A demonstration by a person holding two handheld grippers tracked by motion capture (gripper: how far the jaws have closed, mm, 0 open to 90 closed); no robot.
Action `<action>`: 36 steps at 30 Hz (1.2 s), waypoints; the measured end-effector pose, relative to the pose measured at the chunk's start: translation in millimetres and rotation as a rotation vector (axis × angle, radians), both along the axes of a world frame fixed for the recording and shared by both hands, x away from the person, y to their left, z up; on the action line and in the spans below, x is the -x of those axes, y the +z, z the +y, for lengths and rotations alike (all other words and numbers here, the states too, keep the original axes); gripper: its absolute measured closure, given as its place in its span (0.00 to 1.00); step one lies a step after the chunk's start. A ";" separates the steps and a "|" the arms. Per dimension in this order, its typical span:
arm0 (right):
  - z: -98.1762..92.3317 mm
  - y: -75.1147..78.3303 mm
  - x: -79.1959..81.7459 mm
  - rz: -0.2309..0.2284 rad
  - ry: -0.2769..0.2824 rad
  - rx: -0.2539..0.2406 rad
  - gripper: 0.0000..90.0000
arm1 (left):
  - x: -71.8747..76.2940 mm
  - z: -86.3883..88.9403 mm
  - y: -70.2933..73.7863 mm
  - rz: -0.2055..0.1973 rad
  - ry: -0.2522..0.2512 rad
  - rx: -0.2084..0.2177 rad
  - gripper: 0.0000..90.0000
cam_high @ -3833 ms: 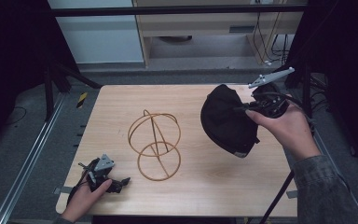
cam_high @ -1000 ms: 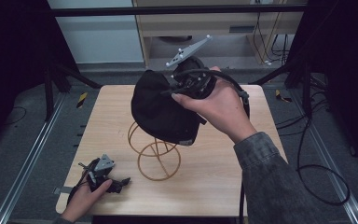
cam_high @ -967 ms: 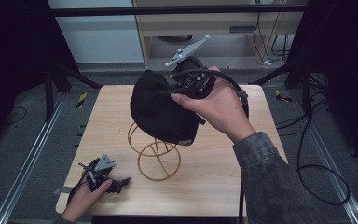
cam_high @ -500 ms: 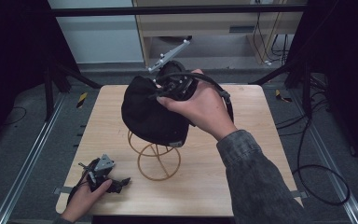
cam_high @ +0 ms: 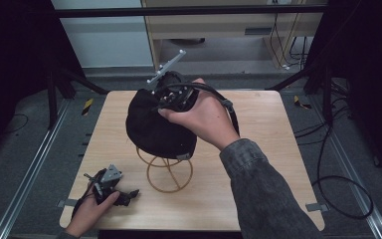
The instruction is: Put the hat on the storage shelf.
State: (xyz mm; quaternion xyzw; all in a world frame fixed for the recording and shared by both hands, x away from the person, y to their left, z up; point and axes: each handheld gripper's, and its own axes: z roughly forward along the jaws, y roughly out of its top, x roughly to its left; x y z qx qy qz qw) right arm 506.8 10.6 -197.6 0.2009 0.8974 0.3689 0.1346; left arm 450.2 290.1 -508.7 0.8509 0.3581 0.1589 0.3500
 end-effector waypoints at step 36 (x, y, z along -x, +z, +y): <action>10.0 -20.6 -7.5 0.019 -0.012 0.050 0.82 | 0.0 0.0 0.0 0.000 0.000 0.000 0.00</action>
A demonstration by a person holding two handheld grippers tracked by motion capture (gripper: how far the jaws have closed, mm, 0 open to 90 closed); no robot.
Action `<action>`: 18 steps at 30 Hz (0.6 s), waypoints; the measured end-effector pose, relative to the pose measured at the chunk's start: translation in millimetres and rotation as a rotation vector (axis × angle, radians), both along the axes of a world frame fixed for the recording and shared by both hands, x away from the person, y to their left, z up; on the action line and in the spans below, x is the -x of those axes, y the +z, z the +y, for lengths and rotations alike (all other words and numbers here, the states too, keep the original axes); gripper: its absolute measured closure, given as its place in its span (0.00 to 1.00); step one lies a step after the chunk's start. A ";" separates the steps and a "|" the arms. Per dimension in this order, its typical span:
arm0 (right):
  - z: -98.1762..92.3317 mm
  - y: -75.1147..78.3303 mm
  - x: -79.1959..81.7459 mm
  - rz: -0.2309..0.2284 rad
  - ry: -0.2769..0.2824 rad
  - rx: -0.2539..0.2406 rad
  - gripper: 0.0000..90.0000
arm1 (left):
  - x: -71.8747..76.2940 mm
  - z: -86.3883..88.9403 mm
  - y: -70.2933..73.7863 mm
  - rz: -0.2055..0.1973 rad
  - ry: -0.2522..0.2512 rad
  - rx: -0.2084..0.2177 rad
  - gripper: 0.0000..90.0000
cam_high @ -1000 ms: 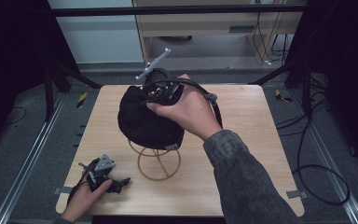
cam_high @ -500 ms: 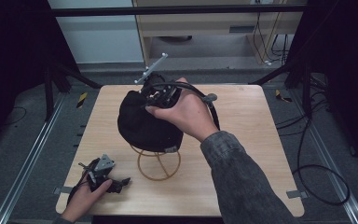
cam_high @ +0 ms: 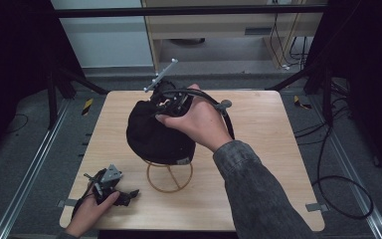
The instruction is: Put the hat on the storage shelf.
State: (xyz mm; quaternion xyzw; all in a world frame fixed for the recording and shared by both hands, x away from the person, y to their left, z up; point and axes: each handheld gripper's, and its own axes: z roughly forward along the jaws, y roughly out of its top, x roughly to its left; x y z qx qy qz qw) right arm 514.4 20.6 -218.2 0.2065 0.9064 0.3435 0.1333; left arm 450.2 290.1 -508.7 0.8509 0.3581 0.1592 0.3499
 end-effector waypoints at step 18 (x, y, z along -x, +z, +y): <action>-3.2 0.9 0.6 0.003 -0.006 -0.009 0.79 | 0.0 0.0 0.0 0.000 0.000 0.000 0.00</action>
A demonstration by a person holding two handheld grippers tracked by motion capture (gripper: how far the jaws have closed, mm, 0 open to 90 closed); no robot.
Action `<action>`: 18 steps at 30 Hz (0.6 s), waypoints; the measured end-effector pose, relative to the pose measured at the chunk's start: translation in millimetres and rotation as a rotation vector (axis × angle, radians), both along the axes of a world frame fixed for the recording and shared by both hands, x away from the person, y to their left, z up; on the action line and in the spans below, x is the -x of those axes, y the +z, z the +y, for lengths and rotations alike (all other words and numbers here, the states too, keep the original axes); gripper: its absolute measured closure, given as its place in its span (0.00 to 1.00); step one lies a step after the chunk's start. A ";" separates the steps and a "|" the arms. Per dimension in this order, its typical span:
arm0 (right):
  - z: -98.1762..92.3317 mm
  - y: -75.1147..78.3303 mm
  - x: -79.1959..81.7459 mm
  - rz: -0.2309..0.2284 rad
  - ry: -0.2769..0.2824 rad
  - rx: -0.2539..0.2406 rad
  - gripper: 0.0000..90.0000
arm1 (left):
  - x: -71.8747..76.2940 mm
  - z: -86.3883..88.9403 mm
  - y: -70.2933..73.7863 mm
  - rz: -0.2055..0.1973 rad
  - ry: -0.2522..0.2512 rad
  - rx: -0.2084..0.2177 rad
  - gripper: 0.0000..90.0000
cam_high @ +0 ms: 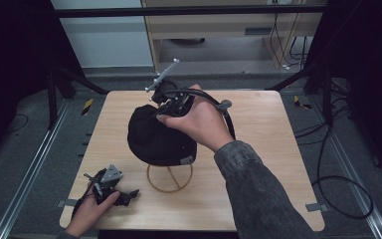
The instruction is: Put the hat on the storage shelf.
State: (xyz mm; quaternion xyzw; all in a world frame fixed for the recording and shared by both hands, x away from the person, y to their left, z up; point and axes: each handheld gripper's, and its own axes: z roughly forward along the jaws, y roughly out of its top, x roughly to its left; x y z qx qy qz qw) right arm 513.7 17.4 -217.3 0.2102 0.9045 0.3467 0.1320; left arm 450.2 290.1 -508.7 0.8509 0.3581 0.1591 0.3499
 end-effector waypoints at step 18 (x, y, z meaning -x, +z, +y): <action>-4.6 3.5 4.5 0.007 0.011 0.004 0.78 | 0.0 0.0 0.1 0.001 0.000 0.000 0.00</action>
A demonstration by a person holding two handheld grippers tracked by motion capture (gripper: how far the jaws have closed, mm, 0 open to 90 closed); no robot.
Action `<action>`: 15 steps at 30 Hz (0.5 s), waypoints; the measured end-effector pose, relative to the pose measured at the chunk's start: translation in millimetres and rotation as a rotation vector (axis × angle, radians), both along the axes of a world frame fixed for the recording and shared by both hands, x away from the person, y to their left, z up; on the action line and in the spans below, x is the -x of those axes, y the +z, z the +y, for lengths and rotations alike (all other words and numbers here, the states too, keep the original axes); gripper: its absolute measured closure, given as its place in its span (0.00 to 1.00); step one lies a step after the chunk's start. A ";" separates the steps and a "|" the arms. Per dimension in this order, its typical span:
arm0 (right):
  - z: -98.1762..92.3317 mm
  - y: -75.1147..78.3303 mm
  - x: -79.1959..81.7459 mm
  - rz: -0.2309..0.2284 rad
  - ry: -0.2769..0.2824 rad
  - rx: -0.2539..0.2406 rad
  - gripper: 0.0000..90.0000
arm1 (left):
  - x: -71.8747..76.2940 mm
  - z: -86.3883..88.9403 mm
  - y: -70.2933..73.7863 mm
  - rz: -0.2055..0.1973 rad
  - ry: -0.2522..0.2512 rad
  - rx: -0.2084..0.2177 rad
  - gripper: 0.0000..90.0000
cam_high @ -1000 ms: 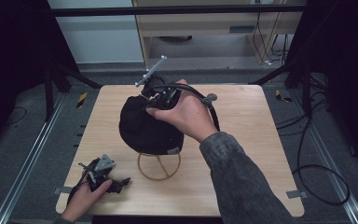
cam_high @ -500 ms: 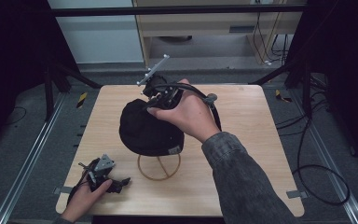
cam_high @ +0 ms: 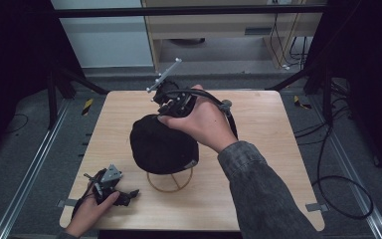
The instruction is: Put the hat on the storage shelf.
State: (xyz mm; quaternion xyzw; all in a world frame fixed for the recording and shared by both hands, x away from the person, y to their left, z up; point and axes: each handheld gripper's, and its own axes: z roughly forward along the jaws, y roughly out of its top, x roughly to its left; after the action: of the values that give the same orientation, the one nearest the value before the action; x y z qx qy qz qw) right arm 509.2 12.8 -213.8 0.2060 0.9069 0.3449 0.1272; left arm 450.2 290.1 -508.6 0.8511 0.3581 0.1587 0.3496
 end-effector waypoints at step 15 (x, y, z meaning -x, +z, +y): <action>-26.5 6.6 1.1 -0.017 -0.046 -0.028 0.79 | -0.2 -0.2 0.0 0.000 -0.001 0.000 0.00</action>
State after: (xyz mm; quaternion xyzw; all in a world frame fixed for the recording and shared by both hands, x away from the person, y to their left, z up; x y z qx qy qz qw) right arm 508.0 -13.7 -207.2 0.2257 0.8958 0.3563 0.1402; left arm 450.4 289.9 -508.7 0.8512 0.3576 0.1585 0.3498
